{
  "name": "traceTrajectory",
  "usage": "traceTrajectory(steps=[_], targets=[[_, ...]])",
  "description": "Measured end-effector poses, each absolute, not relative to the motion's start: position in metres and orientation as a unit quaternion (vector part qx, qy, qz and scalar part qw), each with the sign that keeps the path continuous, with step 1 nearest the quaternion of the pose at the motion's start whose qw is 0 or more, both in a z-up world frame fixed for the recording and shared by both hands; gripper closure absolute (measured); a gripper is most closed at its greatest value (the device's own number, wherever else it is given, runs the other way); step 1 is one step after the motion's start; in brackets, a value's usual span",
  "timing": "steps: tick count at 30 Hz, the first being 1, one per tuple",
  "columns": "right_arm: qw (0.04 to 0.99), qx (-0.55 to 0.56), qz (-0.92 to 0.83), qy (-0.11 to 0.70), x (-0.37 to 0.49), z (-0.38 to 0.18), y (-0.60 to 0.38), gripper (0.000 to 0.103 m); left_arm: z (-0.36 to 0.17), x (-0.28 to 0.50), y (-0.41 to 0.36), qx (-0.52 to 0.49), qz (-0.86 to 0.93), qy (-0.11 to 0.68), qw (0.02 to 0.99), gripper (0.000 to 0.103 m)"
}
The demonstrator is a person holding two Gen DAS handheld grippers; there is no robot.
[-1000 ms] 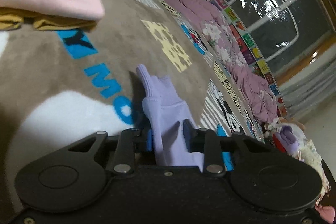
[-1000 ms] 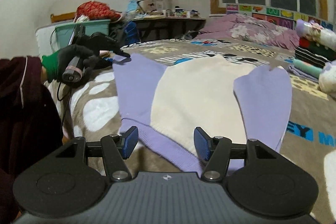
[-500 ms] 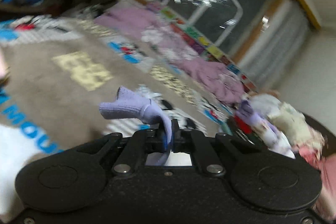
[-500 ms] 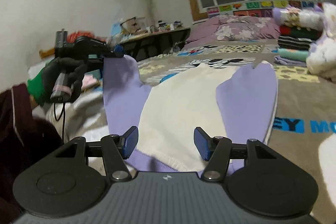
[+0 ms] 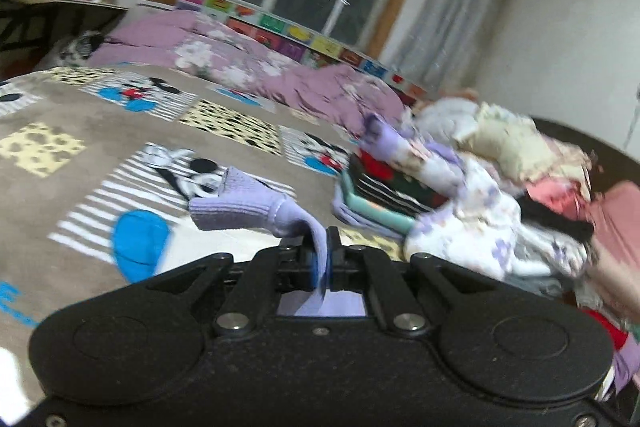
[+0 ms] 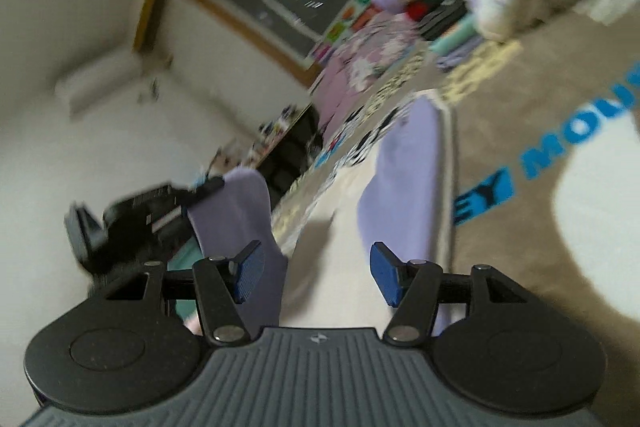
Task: Fold clothes
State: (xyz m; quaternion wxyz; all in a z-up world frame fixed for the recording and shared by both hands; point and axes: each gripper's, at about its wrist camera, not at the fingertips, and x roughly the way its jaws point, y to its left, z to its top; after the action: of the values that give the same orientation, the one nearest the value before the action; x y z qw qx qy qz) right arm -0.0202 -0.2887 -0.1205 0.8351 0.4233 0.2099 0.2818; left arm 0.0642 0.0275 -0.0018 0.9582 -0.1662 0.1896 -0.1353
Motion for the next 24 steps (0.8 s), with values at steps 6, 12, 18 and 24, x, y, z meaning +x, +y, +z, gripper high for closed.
traceTrajectory(steps=[6,12,18,24], targets=[[0.797,0.516,0.249,0.189,-0.011,-0.139,-0.323,0.043,-0.016,0.067,-0.045,-0.084,-0.169,0.215,0.958,0.102],[0.777,0.564,0.218,0.175,-0.002,-0.153,-0.343,0.043,-0.043,0.063,-0.106,0.012,-0.201,0.232,0.952,0.102],[0.771,0.578,0.201,0.173,0.009,-0.161,-0.35,0.043,-0.072,0.057,-0.158,0.138,-0.227,0.241,0.933,0.092],[0.78,0.568,0.191,0.18,0.011,-0.163,-0.353,0.043,-0.072,0.043,-0.138,0.124,-0.293,0.252,0.914,0.049]])
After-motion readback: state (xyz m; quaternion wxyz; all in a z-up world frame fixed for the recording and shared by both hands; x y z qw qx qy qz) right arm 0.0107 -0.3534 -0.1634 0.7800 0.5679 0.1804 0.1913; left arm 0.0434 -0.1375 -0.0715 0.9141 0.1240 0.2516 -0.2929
